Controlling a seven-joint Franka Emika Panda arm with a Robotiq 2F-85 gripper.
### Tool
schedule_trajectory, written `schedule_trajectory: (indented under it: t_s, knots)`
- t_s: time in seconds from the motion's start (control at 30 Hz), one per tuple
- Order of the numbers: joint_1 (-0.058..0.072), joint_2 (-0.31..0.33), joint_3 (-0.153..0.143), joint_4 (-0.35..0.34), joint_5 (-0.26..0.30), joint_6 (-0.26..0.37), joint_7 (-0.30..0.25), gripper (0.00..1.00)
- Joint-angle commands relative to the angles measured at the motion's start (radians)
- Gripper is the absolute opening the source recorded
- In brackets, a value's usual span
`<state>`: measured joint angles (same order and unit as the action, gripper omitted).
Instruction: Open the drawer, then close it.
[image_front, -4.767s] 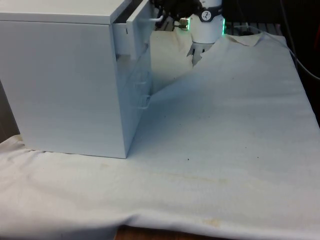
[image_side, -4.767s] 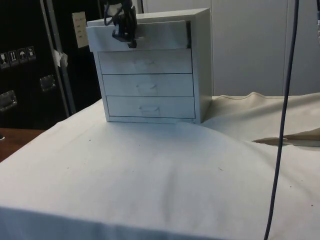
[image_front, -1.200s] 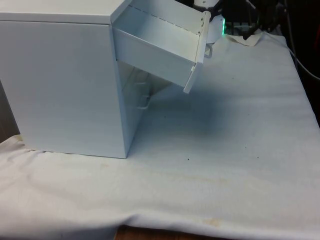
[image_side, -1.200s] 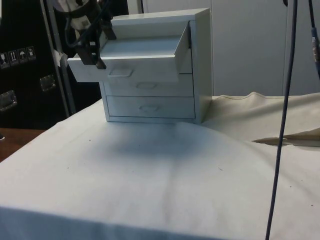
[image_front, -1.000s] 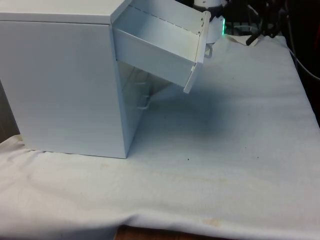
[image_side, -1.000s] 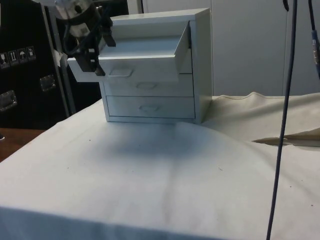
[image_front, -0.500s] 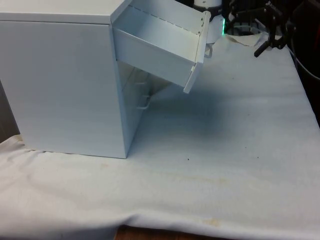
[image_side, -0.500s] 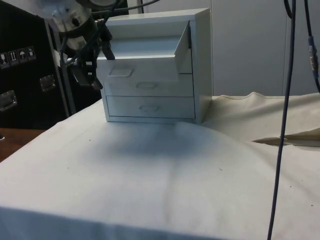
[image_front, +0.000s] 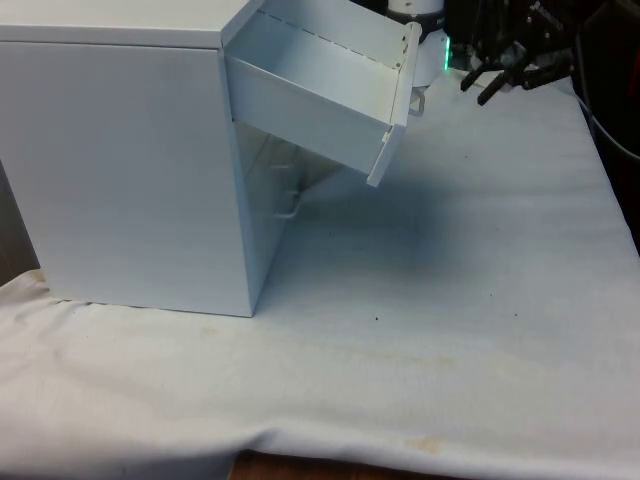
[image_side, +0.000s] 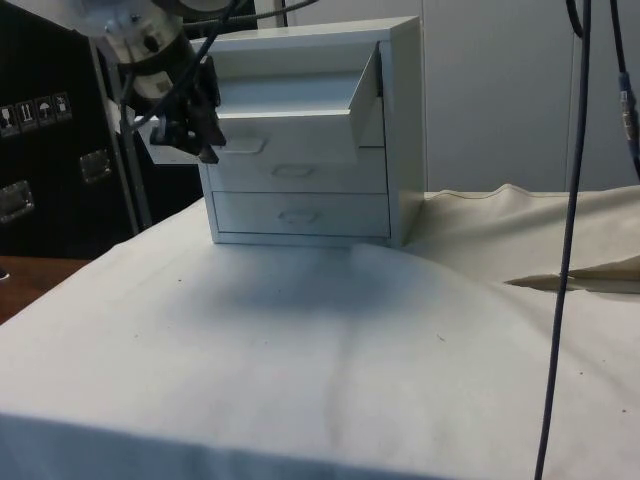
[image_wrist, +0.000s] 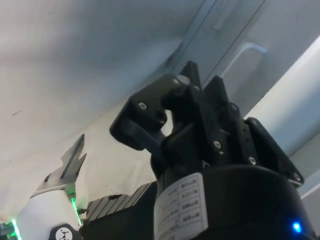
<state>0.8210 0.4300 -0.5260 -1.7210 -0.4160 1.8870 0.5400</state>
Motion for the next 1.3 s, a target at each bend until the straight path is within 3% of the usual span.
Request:
schedule_trajectory:
  t_s: [0.0, 0.1, 0.17, 0.8, 1.07, 1.27]
  knots:
    - [-0.001, -0.002, 0.000, -0.001, 0.000, 0.000, -0.003, 0.18]
    - [0.000, 0.000, 0.000, 0.000, -0.001, 0.000, 0.000, 0.03]
    - [-0.008, -0.005, -0.006, -0.010, -0.005, 0.008, -0.008, 0.00]
    - [-0.016, -0.007, -0.064, -0.034, -0.010, 0.017, -0.049, 0.00]
    - [-0.015, -0.001, -0.068, -0.031, -0.022, 0.006, -0.068, 0.00]
    - [-0.008, -0.021, -0.064, -0.057, -0.066, 0.027, -0.088, 0.00]
